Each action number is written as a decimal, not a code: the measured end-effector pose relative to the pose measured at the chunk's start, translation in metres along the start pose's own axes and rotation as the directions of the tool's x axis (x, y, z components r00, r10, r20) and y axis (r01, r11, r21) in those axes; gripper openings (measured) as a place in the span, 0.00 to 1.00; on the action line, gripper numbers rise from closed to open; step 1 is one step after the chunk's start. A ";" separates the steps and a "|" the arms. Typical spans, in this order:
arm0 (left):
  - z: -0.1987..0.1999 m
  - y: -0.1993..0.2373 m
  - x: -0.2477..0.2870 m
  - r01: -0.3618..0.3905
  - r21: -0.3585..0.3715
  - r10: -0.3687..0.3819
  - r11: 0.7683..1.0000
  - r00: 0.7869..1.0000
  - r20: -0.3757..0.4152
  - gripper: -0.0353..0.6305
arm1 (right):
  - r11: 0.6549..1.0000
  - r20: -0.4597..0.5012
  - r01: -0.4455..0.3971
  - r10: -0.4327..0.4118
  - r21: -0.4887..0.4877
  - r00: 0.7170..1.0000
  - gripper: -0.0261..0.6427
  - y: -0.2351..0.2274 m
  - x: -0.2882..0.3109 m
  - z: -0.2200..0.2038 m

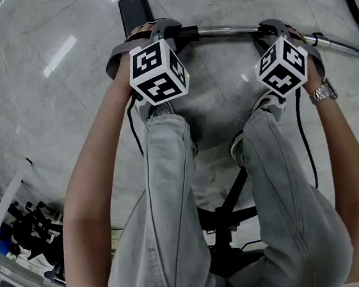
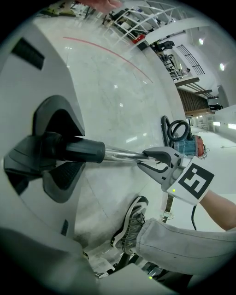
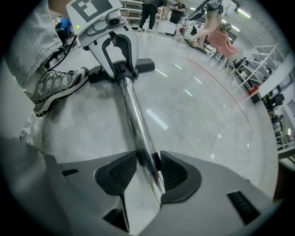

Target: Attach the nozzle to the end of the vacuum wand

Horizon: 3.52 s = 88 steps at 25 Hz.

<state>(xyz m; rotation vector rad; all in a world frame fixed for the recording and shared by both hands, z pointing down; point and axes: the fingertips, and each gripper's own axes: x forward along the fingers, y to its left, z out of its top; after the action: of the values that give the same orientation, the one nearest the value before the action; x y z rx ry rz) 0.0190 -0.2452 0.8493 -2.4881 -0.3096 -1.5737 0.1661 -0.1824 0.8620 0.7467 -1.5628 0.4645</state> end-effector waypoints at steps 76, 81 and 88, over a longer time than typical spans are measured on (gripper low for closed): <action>0.190 -0.118 -0.607 -0.415 -0.774 0.873 0.478 0.322 0.367 0.07 | 0.943 0.907 -0.148 -0.231 0.297 0.353 0.05 0.030 -0.591 0.107; 0.185 -0.128 -0.605 -0.426 -0.787 0.891 0.446 0.292 0.347 0.07 | 0.940 0.898 -0.135 -0.247 0.313 0.363 0.05 0.040 -0.587 0.105; 0.181 -0.131 -0.604 -0.447 -0.781 0.895 0.436 0.309 0.322 0.07 | 0.937 0.867 -0.107 -0.261 0.334 0.424 0.04 0.044 -0.577 0.108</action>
<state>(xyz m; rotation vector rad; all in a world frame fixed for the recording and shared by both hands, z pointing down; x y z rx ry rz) -0.1120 -0.1192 0.2319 -2.8179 1.2795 -0.2098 0.0632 -0.1156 0.2860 1.5211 -2.4940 0.2390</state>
